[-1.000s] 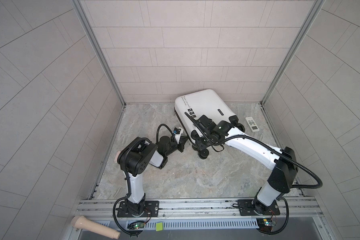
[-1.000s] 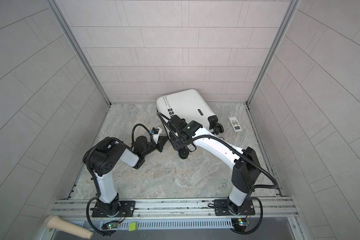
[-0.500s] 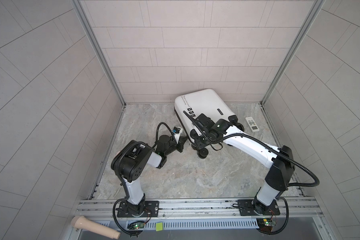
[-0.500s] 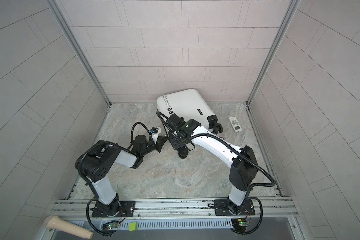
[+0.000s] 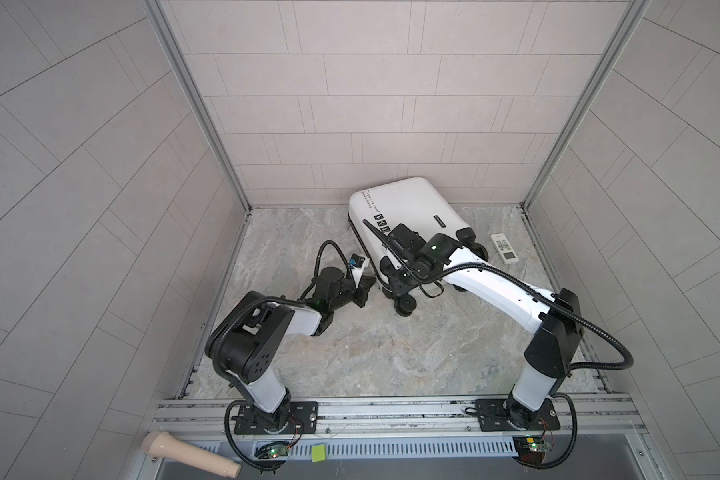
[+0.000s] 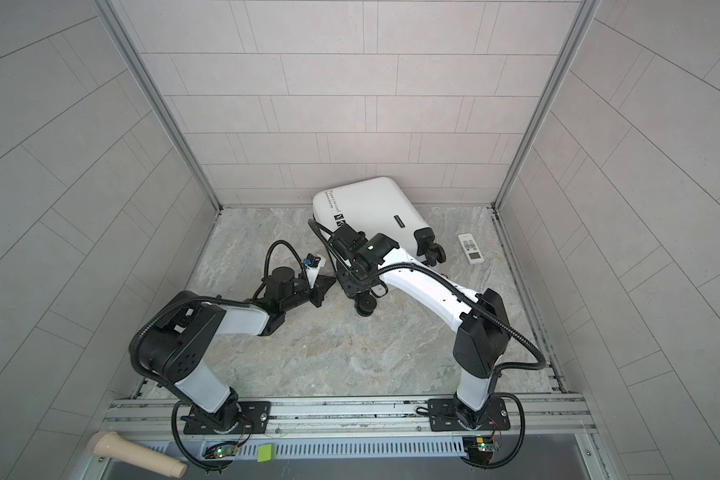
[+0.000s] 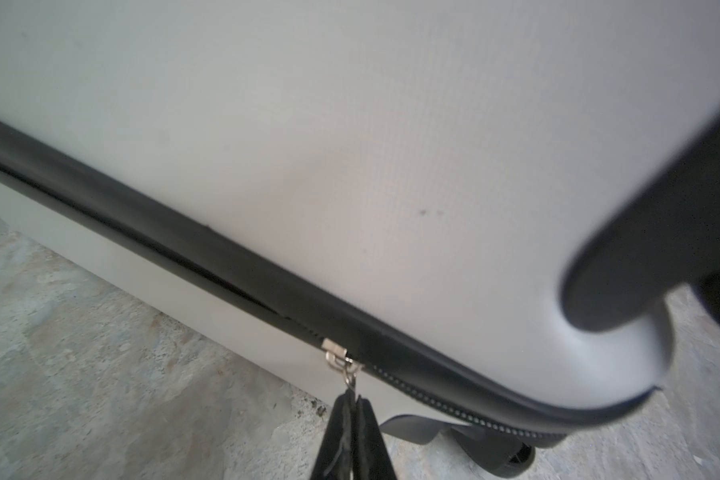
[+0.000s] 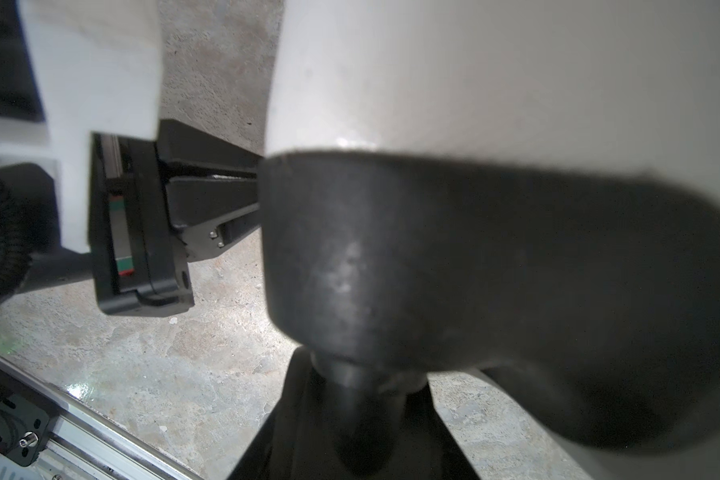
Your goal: Pack the luggage
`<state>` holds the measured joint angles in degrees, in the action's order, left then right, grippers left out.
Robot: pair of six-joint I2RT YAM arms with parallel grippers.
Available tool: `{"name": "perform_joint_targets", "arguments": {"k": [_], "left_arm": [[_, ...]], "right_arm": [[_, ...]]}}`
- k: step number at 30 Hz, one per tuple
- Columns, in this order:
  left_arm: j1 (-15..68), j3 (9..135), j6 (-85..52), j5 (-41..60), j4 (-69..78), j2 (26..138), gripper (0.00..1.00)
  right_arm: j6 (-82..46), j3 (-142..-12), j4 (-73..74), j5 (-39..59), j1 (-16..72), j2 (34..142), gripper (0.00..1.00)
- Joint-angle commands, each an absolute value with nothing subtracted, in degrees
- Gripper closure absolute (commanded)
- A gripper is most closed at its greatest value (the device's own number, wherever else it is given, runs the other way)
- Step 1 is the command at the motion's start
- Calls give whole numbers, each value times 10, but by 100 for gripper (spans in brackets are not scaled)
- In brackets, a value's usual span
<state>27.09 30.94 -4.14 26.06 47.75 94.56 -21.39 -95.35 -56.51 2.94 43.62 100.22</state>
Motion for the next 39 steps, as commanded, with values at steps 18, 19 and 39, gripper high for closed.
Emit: {"name": "perform_joint_targets", "arguments": {"k": [18,19,39], "left_arm": [[335,286,-30,279,423,868,100],[336,282,-33,279,428,865,100],[397,232,-82,216,548,866,100]], "right_arm": [[-171,-1015,-423,-28,432,996,100],[-173,-1014,-421,-27,432,997,100],[-201,-940,-372,0,430,986,100]]}}
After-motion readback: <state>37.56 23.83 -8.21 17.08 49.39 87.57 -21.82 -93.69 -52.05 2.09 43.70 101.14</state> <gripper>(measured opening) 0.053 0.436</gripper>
